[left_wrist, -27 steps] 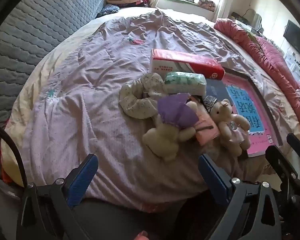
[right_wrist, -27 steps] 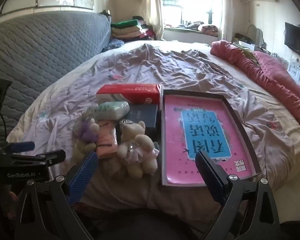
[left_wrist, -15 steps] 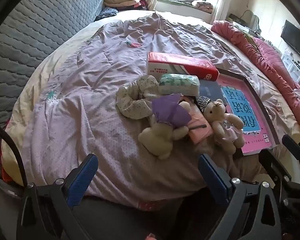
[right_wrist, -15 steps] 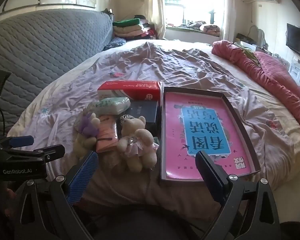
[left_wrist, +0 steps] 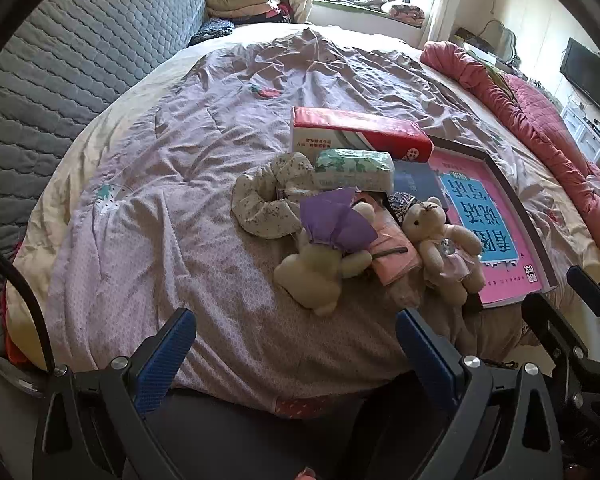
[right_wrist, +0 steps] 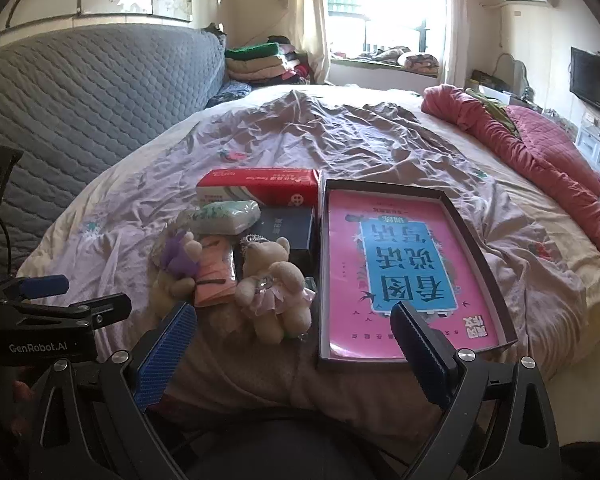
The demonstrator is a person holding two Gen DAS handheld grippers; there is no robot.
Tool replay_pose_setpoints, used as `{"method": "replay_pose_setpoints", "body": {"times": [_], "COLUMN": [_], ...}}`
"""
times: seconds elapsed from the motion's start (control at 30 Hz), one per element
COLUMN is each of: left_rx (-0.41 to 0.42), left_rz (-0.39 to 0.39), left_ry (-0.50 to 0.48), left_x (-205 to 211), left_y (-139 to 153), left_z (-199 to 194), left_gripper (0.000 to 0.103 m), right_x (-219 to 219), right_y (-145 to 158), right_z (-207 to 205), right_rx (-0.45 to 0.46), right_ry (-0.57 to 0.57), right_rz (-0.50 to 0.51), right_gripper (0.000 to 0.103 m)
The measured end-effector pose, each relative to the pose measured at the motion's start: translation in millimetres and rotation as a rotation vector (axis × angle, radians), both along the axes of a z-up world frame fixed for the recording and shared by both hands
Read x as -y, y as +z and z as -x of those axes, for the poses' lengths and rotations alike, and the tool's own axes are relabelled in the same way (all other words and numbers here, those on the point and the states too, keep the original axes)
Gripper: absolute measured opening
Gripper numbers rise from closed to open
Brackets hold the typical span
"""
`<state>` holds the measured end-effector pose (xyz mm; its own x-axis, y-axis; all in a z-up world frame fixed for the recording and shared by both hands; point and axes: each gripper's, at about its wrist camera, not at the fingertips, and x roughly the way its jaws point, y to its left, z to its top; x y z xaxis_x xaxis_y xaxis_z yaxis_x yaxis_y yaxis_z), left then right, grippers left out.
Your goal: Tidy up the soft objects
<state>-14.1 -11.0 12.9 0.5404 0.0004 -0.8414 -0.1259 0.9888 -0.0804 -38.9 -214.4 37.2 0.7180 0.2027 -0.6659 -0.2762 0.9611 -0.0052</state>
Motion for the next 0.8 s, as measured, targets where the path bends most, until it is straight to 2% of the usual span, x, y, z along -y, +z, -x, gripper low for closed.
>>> {"method": "replay_pose_setpoints", "body": {"times": [0.8], "left_rx": [0.027], "left_rz": [-0.005], "left_ry": [-0.027], "left_x": [8.4], "left_y": [6.3], "left_z": [4.9], "left_gripper": [0.101], "right_x": [5.8], "right_y": [2.0], "right_z": [4.5], "right_rx": [0.004], "right_ry": [-0.025], "right_rz": [-0.009], "right_gripper": [0.098]}}
